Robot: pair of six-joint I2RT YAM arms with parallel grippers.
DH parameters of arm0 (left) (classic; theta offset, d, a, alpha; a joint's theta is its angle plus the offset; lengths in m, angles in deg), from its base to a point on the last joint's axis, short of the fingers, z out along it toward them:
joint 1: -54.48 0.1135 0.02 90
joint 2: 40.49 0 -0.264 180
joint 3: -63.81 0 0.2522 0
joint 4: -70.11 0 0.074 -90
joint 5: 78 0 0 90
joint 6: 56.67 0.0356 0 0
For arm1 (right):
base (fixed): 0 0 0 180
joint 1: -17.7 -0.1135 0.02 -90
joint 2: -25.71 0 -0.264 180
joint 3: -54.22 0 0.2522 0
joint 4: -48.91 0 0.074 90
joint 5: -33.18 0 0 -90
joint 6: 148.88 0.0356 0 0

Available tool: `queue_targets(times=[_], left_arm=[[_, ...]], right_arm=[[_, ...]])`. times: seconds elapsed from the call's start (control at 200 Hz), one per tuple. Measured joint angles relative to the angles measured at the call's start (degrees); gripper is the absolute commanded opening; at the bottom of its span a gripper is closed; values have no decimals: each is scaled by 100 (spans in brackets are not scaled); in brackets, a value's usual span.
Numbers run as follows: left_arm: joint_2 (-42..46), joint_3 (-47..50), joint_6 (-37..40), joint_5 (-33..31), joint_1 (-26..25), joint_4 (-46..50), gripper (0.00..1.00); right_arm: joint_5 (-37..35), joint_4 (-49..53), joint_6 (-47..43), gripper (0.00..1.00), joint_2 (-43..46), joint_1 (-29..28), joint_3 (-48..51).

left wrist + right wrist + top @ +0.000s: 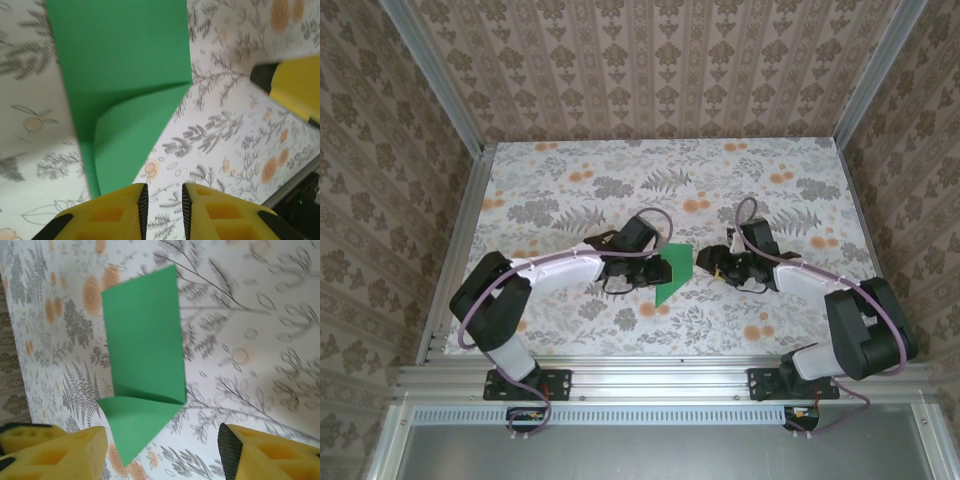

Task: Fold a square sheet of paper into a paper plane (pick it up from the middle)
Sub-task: Fourth fold the wing at the center of the table.

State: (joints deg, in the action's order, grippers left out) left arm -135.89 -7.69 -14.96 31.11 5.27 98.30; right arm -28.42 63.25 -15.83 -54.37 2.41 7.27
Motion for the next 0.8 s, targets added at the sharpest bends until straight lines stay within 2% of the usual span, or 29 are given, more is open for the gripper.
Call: queue_targets(times=[0.28, 0.48, 0.805], left_arm=[[-413, -214, 151, -101, 98, 42, 17], [-789, -470, 188, -245, 179, 52, 10], [-1106, -470, 190, -422, 280, 175, 4]], right_arm=[[-63, -15, 262, 65, 164, -157, 109], [-59, -122, 422, 64, -81, -304, 109], [-46, -170, 616, 54, -450, -566, 35]])
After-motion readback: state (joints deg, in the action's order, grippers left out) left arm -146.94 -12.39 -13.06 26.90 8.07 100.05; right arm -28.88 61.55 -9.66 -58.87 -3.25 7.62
